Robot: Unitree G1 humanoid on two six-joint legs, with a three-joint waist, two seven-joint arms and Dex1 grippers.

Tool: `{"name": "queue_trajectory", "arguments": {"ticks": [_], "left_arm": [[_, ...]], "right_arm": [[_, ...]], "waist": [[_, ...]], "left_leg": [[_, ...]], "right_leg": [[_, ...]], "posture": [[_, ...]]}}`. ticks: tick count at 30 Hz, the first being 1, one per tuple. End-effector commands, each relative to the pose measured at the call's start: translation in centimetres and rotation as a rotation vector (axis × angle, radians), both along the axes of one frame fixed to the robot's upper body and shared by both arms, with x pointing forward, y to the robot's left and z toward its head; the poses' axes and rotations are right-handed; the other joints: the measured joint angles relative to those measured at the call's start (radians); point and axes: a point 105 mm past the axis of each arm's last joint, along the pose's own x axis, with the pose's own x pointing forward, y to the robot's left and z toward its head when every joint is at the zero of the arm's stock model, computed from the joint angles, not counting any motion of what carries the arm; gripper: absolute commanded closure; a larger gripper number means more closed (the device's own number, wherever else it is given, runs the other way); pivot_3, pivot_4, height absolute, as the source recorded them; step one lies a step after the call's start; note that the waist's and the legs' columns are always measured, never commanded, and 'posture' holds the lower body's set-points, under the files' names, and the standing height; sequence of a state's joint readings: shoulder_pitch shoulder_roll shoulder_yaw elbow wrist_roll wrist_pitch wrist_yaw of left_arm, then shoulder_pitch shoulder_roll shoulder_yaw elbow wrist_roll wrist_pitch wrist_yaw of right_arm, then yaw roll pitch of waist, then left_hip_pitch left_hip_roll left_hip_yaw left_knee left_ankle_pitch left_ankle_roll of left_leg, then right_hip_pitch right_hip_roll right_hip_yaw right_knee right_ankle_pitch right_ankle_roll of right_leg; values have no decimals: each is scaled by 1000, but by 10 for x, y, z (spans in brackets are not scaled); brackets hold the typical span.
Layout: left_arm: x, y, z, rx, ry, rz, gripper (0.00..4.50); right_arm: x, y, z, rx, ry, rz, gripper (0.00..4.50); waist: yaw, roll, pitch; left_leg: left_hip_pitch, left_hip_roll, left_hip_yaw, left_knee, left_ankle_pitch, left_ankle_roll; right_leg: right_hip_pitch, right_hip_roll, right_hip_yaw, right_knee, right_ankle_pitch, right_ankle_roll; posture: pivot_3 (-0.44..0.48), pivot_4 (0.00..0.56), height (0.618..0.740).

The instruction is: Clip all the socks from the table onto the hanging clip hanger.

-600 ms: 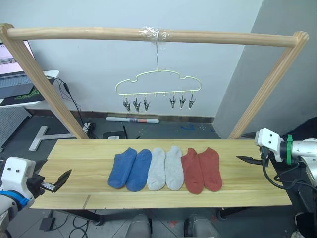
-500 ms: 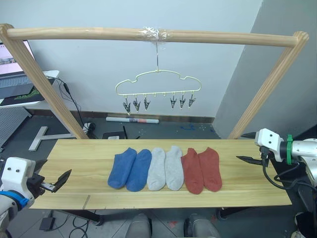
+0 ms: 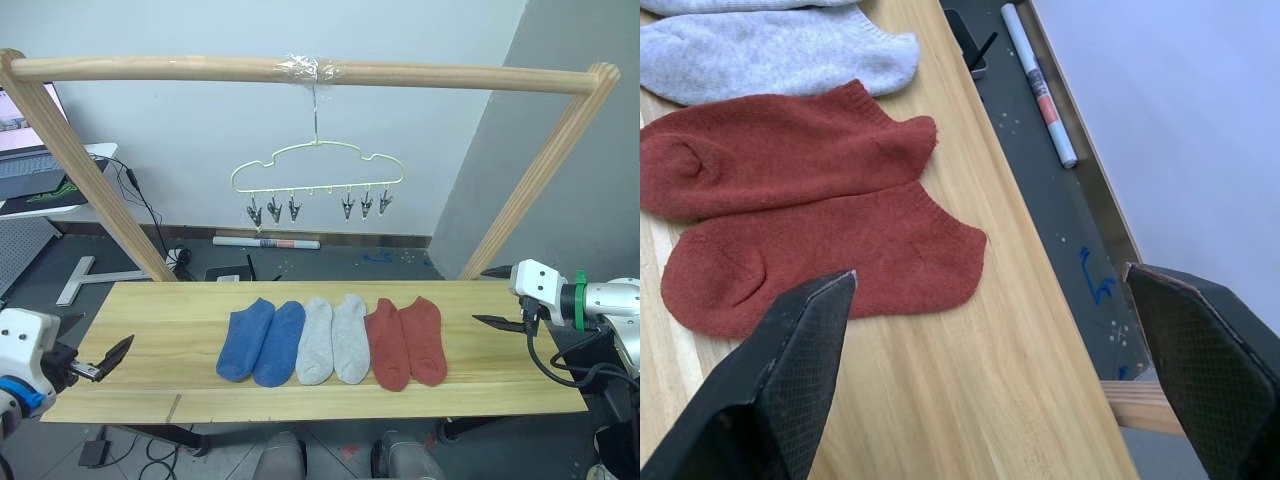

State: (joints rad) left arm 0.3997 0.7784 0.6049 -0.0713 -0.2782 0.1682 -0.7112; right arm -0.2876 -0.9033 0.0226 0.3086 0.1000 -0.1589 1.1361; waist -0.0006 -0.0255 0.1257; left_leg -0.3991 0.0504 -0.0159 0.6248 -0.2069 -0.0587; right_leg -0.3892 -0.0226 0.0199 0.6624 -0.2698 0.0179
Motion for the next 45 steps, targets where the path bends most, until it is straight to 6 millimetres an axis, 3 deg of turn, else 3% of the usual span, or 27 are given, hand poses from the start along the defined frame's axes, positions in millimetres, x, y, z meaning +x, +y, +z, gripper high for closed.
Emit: {"name": "queue_trajectory", "arguments": {"ticks": [1,6,12,19,25,29,32,35,38,45], "left_arm": [[1,-9,12,-23,-60,-27,14],[8,-15,9,-52,-121,18,14],[25,-37,7,-182,-213,117,14],[51,-82,15,-223,-333,112,14],[73,-109,19,-273,-369,92,14],[98,-124,47,-320,-484,81,14],[109,-130,64,-342,-546,48,14],[116,-135,74,-375,-582,13,611],[124,-138,77,-365,-592,-17,1526],[139,-152,87,-356,-645,-85,1526]], "right_arm": [[4,-3,17,-2,-56,-13,0],[0,-1,22,4,-78,-7,0],[-10,24,39,129,-94,6,0],[-24,84,60,296,-104,74,0],[-18,145,70,472,-129,96,0],[-11,192,79,590,-162,139,0],[-11,212,80,608,-189,183,0],[-11,224,88,634,-202,212,0],[-14,229,93,643,-216,230,0],[-18,231,104,665,-231,236,0]], "waist": [[-1,0,0],[-1,1,2],[-1,-1,24],[-14,-5,76],[-31,-5,119],[-32,-5,151],[-33,-4,161],[-32,-5,163],[-33,-4,174],[-35,-4,195]], "left_leg": [[0,0,0,0,0,0],[0,0,0,0,0,0],[1,0,0,2,0,0],[-1,1,-1,3,0,0],[-2,1,-2,3,0,0],[-4,1,-3,3,0,0],[-8,1,-6,3,0,0],[-21,0,-6,4,0,0],[-24,0,-8,4,0,0],[-26,-1,-9,5,0,0]], "right_leg": [[0,0,0,0,0,0],[0,0,0,0,0,0],[1,0,2,1,0,0],[1,2,3,3,1,1],[0,3,4,3,1,2],[-2,4,4,3,5,9],[-5,4,1,3,5,10],[-17,3,1,5,8,8],[-18,2,-1,4,8,9],[-21,2,-3,5,7,9]], "posture": [[50,79,733],[18,108,733],[-37,175,733],[-86,249,733],[-97,295,733],[-92,329,733],[-91,338,733],[-95,345,733],[-106,356,733],[-130,372,733]]}}
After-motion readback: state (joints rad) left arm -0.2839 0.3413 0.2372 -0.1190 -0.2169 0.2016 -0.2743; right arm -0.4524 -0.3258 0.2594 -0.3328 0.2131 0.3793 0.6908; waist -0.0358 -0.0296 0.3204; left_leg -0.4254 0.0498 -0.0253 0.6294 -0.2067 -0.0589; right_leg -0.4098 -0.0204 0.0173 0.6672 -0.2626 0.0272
